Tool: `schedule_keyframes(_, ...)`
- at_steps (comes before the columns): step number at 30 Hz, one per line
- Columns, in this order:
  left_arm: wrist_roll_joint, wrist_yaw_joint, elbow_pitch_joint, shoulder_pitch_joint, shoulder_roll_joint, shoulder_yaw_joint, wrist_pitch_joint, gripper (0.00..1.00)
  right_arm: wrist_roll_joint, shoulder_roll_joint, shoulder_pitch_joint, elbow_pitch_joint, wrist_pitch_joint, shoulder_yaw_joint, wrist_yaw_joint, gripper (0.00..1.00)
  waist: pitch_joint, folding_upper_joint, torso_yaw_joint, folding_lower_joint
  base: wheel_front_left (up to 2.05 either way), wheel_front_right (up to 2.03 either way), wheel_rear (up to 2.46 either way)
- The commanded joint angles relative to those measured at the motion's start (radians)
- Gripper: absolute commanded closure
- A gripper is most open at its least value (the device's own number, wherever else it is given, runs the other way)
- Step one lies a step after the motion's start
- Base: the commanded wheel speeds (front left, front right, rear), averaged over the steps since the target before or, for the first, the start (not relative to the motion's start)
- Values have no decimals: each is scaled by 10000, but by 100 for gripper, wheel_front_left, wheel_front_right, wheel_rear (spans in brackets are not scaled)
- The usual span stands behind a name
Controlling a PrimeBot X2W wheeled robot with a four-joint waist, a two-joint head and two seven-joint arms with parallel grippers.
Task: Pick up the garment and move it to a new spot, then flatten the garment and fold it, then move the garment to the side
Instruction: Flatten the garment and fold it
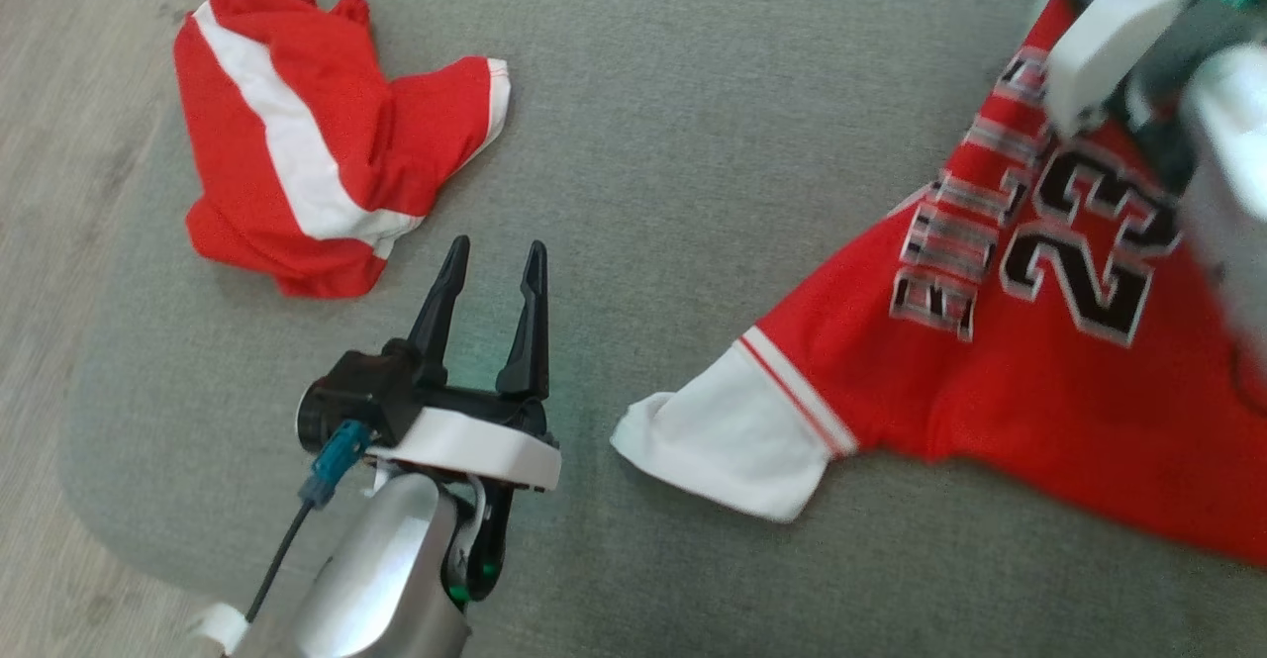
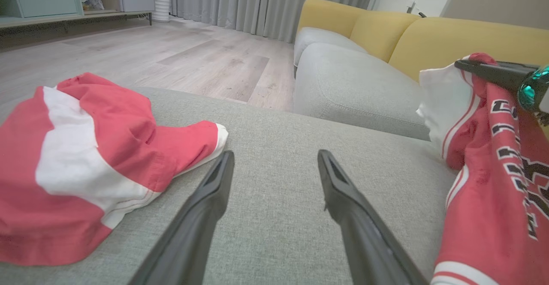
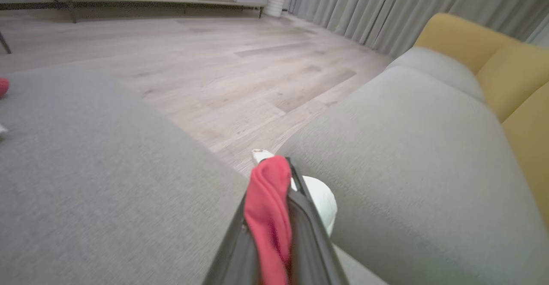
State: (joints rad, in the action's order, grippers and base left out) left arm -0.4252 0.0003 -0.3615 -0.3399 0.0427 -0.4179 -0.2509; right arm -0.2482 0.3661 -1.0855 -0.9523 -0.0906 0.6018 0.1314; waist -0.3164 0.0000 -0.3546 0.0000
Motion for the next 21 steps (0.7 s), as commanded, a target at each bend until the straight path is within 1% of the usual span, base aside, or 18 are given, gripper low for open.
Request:
schedule_keyframes(1, -98, 42, 342, -322, 76, 278, -109, 0, -46, 39, -366, 218, -180, 55, -7, 100, -33, 0, -67, 0, 0, 0, 0)
schedule_keyframes(2, -116, 47, 353, -338, 76, 268, -109, 0, -5, 98, -523, 102, -310, 93, -7, 100, -42, 0, -104, 0, 0, 0, 0)
schedule_keyframes(3, -137, 57, 367, -348, 76, 264, -109, 0, 118, 165, -650, -39, -419, 185, -7, 15, -44, 0, -138, 0, 0, 0, 0)
schedule_keyframes(4, -153, 61, 374, -351, 76, 257, -109, 0, 183, 185, -711, -239, -415, 279, -7, 0, -40, 0, -167, 0, 0, 0, 0)
schedule_keyframes(7, -181, 75, 381, -335, 76, 236, -109, 0, 102, 167, -760, -730, -564, 386, -7, 0, -2, 0, -217, 0, 0, 0, 0)
schedule_keyframes(11, -149, 122, 371, -250, 76, 278, -109, 0, -192, 38, -543, -1179, -1122, 139, -7, 0, 139, 0, -122, 0, 0, 0, 0)
schedule_keyframes(14, -38, 117, 347, -188, 76, 386, -109, 0, -353, -87, -207, -1349, -1455, -121, -7, 0, 322, 0, 69, 0, 0, 0, 0)
schedule_keyframes(19, 193, 49, 290, -87, 76, 628, -109, 0, -545, -369, 608, -1087, -1691, -700, -7, 0, 698, 0, 582, 0, 0, 0, 0)
schedule_keyframes(21, 289, 27, 252, -23, 76, 730, -109, 0, -553, -475, 1071, -538, -1703, -1149, -7, 0, 905, 0, 813, 0, 0, 0, 0)
